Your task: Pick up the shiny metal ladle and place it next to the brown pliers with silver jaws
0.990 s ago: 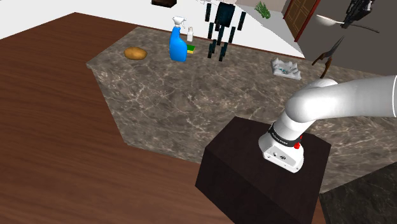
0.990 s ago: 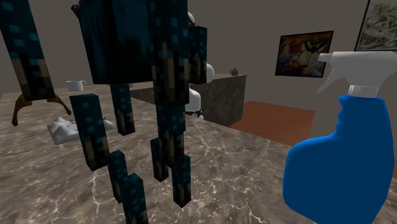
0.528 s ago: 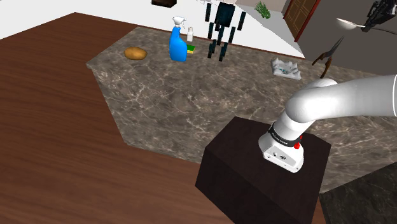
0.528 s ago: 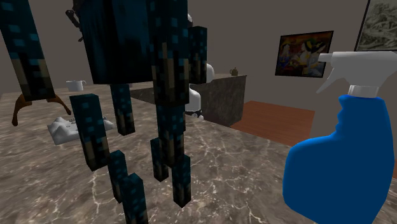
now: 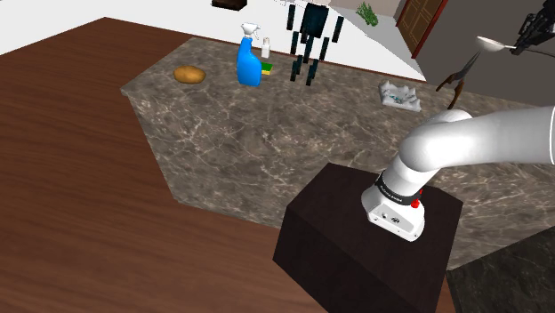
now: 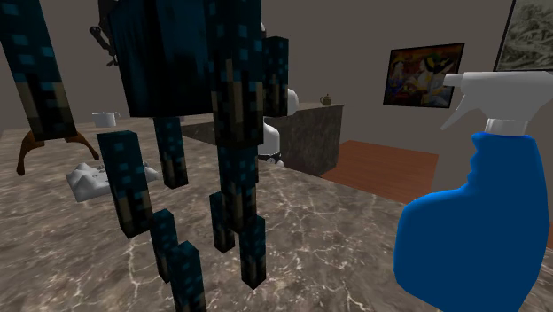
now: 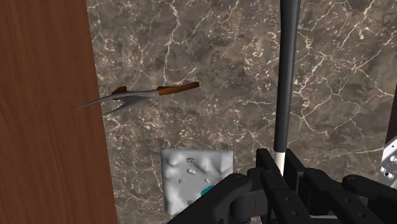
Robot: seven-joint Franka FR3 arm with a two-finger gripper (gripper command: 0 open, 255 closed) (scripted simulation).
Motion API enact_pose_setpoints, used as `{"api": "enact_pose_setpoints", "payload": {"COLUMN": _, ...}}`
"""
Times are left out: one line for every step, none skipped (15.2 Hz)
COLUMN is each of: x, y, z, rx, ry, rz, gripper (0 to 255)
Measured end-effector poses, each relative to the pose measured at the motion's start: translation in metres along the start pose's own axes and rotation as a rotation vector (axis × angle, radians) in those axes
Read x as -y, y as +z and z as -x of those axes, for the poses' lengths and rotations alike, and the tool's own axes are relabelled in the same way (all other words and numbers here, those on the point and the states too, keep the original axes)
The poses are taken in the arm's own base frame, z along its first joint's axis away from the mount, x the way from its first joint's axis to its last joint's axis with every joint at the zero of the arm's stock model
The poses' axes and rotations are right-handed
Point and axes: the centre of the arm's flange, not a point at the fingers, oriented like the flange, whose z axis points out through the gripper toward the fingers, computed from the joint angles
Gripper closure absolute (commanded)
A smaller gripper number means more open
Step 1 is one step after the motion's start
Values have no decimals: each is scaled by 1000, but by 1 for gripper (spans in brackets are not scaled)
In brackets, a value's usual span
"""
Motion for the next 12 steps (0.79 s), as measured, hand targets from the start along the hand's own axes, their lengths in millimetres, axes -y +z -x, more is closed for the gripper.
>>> {"api": "enact_pose_setpoints", "payload": {"x": 0, "y": 5, "z": 0, "rx": 0, "ry": 0, "rz": 0, "gripper": 255}}
{"api": "enact_pose_setpoints", "payload": {"x": 1, "y": 10, "z": 1, "rx": 0, "ry": 0, "rz": 0, "gripper": 255}}
{"api": "enact_pose_setpoints", "payload": {"x": 2, "y": 15, "z": 0, "rx": 0, "ry": 0, "rz": 0, "gripper": 255}}
{"api": "enact_pose_setpoints", "payload": {"x": 2, "y": 20, "z": 0, "rx": 0, "ry": 0, "rz": 0, "gripper": 255}}
{"api": "enact_pose_setpoints", "payload": {"x": 2, "y": 26, "z": 0, "rx": 0, "ry": 0, "rz": 0, "gripper": 255}}
{"api": "enact_pose_setpoints", "payload": {"x": 3, "y": 31, "z": 1, "rx": 0, "ry": 0, "rz": 0, "gripper": 255}}
{"api": "enact_pose_setpoints", "payload": {"x": 4, "y": 36, "z": 1, "rx": 0, "ry": 0, "rz": 0, "gripper": 255}}
{"api": "enact_pose_setpoints", "payload": {"x": 4, "y": 41, "z": 1, "rx": 0, "ry": 0, "rz": 0, "gripper": 255}}
{"api": "enact_pose_setpoints", "payload": {"x": 4, "y": 47, "z": 2, "rx": 0, "ry": 0, "rz": 0, "gripper": 255}}
{"api": "enact_pose_setpoints", "payload": {"x": 5, "y": 52, "z": 1, "rx": 0, "ry": 0, "rz": 0, "gripper": 255}}
{"api": "enact_pose_setpoints", "payload": {"x": 5, "y": 57, "z": 1, "rx": 0, "ry": 0, "rz": 0, "gripper": 255}}
{"api": "enact_pose_setpoints", "payload": {"x": 6, "y": 62, "z": 1, "rx": 0, "ry": 0, "rz": 0, "gripper": 255}}
